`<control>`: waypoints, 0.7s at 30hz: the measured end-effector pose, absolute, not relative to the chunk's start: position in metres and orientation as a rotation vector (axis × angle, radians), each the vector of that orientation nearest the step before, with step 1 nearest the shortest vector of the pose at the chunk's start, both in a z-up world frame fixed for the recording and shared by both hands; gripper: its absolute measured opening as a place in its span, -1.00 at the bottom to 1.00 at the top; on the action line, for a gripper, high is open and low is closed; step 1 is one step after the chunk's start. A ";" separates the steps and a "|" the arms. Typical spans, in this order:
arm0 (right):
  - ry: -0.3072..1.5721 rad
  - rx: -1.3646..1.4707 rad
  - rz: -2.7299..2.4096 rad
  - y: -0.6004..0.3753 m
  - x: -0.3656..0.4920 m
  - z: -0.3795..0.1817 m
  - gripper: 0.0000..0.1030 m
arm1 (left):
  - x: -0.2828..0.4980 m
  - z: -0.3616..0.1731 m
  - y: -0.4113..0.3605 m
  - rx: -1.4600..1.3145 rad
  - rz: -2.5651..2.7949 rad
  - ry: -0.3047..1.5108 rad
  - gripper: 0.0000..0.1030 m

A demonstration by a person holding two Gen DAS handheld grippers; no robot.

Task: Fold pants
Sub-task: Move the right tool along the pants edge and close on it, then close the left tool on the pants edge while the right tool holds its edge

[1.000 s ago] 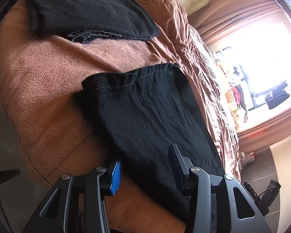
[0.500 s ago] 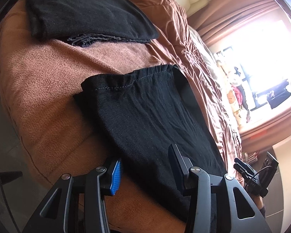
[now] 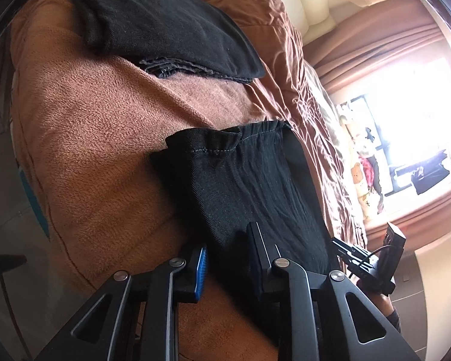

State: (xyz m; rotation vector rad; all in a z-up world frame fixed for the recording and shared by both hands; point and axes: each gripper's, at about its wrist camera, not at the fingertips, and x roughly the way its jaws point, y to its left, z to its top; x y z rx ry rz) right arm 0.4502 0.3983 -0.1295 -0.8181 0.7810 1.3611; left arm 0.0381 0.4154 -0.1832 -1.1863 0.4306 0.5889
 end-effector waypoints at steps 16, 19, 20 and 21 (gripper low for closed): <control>0.801 -0.885 1.399 0.460 0.441 -0.152 -1.00 | 0.035 -0.186 0.426 -1.215 0.585 0.407 -0.51; 0.757 -0.906 1.361 0.461 0.435 -0.148 -1.00 | 0.037 -0.183 0.430 -1.203 0.590 0.412 -0.51; 0.743 -0.909 1.346 0.462 0.433 -0.147 -1.00 | 0.037 -0.183 0.431 -1.205 0.593 0.410 -0.51; 0.733 -0.908 1.332 0.463 0.432 -0.146 -1.00 | 0.037 -0.182 0.430 -1.203 0.598 0.407 -0.51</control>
